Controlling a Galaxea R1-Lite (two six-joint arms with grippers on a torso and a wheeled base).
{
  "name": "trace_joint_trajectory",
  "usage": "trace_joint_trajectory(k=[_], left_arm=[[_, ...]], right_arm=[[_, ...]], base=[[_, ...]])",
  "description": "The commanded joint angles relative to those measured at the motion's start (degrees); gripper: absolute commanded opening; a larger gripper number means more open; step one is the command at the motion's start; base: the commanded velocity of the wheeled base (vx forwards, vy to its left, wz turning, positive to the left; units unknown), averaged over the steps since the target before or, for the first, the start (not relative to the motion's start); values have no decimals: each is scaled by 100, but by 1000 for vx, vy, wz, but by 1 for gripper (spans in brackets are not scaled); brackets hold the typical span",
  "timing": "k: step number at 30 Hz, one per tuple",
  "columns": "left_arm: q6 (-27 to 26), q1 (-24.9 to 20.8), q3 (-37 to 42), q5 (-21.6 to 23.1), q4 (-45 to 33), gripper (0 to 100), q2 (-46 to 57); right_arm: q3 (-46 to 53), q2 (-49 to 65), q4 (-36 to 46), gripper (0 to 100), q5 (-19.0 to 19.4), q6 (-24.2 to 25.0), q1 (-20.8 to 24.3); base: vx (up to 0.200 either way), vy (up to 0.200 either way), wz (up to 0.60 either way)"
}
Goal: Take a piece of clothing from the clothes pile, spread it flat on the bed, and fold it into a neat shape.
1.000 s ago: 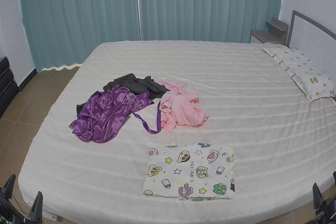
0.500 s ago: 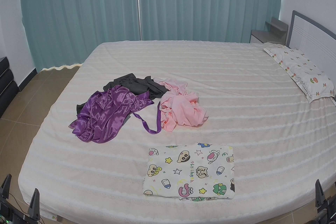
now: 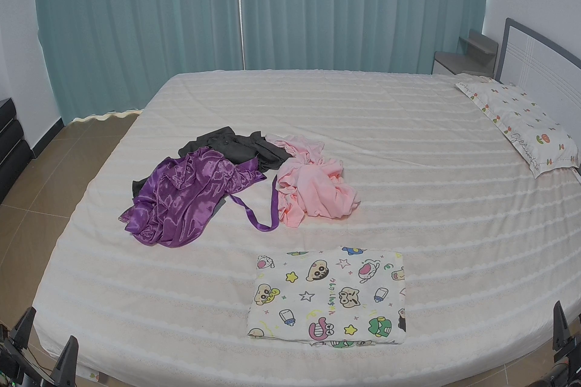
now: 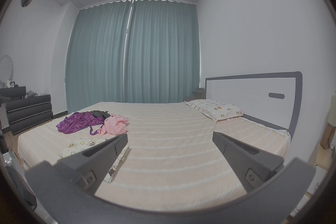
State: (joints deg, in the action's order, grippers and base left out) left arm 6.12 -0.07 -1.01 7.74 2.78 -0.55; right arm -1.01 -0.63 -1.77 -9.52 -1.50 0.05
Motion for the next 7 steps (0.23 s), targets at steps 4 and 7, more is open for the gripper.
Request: trace_joint_trajectory(k=[4, 7], left_arm=[[-445, -1, 101, -36, 3, 100, 55], [-471, -1, 101, -36, 3, 100, 55]], right_arm=[[101, 63, -8, 100, 20, -26, 4], [101, 55, -8, 100, 47, -52, -5]], base=[[0, 0, 0], [0, 0, 0]])
